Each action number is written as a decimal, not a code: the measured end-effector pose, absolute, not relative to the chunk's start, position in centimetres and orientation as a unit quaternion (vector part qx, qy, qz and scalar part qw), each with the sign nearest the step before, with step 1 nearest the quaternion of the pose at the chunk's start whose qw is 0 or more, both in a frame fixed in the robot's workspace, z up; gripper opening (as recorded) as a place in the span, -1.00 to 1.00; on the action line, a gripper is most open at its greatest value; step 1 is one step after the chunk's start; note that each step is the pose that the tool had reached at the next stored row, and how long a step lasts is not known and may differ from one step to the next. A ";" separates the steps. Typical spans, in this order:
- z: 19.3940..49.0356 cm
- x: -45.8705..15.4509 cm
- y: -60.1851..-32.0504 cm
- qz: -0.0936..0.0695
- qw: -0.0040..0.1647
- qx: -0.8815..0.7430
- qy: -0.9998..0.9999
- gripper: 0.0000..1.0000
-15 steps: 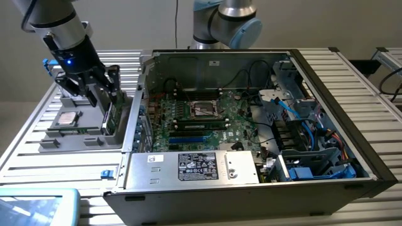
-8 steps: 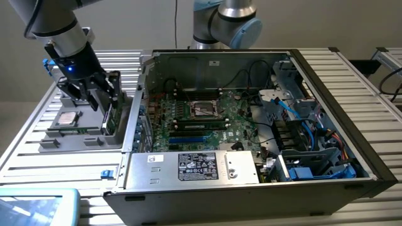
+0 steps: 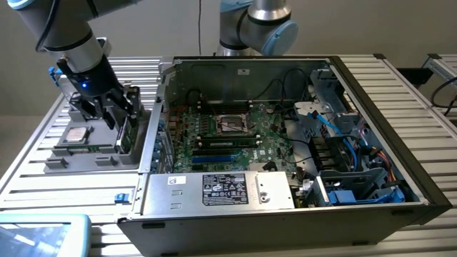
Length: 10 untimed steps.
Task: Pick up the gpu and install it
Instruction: 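Pick up the gpu and move the gpu toward the slot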
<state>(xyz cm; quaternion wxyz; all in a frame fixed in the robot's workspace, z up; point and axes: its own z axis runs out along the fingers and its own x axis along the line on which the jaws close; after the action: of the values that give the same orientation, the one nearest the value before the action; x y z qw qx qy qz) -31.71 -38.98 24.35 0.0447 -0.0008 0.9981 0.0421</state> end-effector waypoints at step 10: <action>23.5 -31.7 -39.4 0.064 0.045 0.006 0.997 0.15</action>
<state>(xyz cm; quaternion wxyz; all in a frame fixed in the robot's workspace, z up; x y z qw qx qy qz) -31.67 -39.42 23.53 0.0447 0.0058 0.9970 0.0637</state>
